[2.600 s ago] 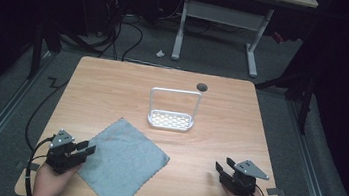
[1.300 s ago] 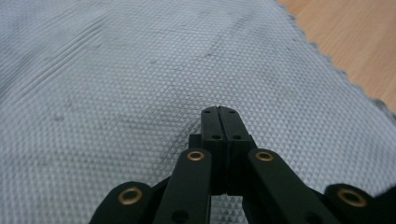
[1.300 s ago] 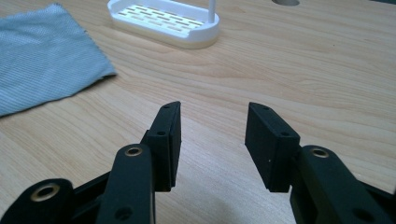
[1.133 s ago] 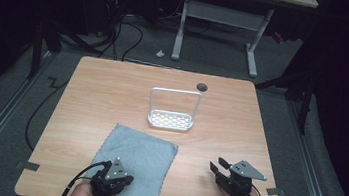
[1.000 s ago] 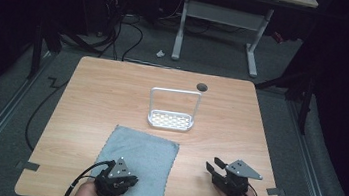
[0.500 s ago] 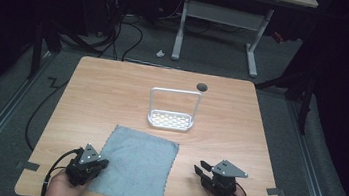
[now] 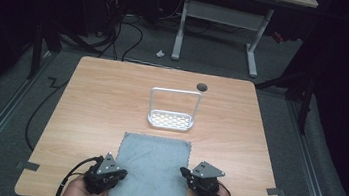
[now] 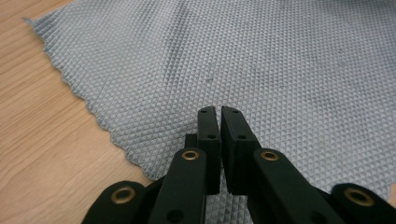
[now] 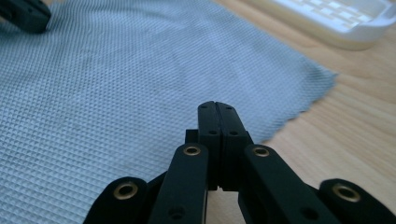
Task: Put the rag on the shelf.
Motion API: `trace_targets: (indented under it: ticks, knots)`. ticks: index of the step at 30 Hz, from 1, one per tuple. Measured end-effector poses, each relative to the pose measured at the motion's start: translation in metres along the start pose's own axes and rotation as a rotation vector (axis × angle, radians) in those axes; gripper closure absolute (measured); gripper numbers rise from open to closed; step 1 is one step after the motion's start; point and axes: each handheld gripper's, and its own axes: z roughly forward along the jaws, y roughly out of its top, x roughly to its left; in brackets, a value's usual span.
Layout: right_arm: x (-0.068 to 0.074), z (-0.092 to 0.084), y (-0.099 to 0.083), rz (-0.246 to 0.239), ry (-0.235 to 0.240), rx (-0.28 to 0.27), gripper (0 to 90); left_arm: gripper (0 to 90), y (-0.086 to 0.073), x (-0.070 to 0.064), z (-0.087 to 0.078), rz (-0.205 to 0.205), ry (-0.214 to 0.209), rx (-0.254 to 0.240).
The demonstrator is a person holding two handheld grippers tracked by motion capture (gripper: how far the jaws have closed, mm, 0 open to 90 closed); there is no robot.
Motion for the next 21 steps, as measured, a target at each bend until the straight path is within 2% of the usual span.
trace_targets:
  ticks: [3, 6, 9, 11, 15, 18, 21]
  knots:
    - [0.0, 0.005, -0.003, 0.001, -0.005, 0.055, 90.0, 85.4, 0.002, -0.004, 0.003, 0.004, -0.024, -0.007]
    - [-0.003, 0.004, -0.005, 0.01, 0.003, 0.058, 90.0, 84.6, 0.003, -0.006, 0.004, 0.009, -0.032, -0.007]
    - [-0.006, -0.003, -0.011, 0.012, 0.007, 0.064, 90.0, 84.4, 0.004, -0.01, 0.007, -0.004, -0.069, -0.02]
    - [-0.008, -0.009, -0.015, 0.021, 0.013, 0.065, 90.0, 84.3, 0.005, -0.012, 0.009, 0.003, -0.075, -0.019]
    - [-0.013, -0.021, -0.024, 0.048, 0.023, 0.073, 90.0, 84.0, 0.008, -0.024, 0.011, 0.043, -0.109, -0.012]
    - [-0.015, -0.027, -0.029, 0.059, 0.034, 0.079, 90.0, 84.0, 0.006, -0.03, 0.01, 0.056, -0.131, -0.012]
    - [-0.015, -0.031, -0.032, 0.057, 0.041, 0.084, 89.8, 84.0, 0.005, -0.034, 0.008, 0.079, -0.134, -0.003]
